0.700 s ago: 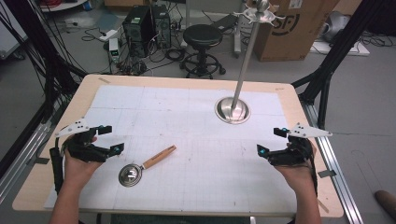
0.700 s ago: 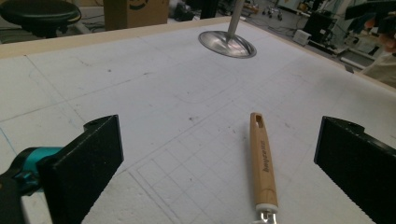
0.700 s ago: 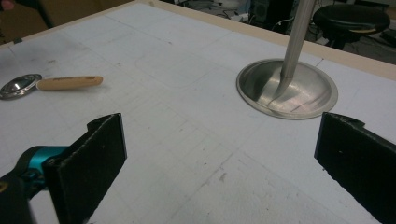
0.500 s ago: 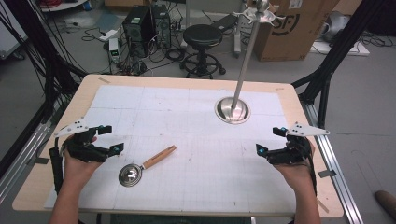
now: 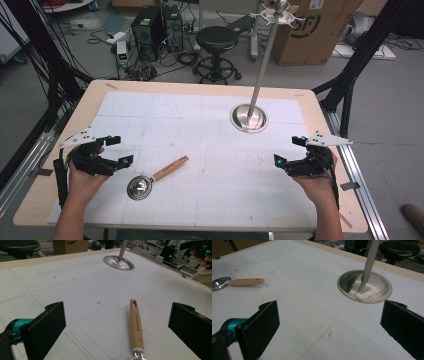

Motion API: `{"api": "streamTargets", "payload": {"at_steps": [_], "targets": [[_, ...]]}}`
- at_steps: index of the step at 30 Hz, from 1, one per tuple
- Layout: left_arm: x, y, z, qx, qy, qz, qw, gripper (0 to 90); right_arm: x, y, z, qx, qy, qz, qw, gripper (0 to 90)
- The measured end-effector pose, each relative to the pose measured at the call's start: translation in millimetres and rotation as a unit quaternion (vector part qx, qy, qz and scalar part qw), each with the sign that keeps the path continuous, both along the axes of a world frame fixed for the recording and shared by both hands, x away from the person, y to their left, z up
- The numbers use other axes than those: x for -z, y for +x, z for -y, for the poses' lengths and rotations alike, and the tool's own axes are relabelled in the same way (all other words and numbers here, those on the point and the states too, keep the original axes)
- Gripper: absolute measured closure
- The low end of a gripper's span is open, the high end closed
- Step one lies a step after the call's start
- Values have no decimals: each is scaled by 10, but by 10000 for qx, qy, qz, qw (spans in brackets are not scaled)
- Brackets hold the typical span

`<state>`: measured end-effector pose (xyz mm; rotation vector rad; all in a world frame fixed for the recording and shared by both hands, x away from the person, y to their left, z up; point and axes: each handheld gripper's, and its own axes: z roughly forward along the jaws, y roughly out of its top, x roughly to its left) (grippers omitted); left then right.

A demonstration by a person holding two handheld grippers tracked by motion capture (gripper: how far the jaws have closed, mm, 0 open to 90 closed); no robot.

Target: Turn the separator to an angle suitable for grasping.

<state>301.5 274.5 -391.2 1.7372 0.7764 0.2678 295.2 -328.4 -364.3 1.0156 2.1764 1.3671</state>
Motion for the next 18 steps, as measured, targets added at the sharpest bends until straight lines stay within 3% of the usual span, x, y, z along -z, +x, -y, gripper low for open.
{"api": "streamTargets", "payload": {"at_steps": [6, 11, 13, 14, 18], "targets": [[5, 8, 91, 130, 115, -62, 9998, 18, 9, 5, 22, 45, 8, -11, 10000, 10], [21, 15, 280, 359, 446, -170, 9982, 18, 10, 3, 13, 24, -17, -6, 10000, 10], [48, 23, 393, 432, 718, -280, 9961, 18, 10, -1, 6, 28, -13, -26, 10000, 10], [48, 23, 393, 432, 718, -280, 9961, 18, 10, -3, 3, 28, -8, -32, 10000, 11], [136, 49, 556, 512, 1317, -488, 9888, 18, 10, -3, 5, 11, -37, -16, 10000, 10]]}}
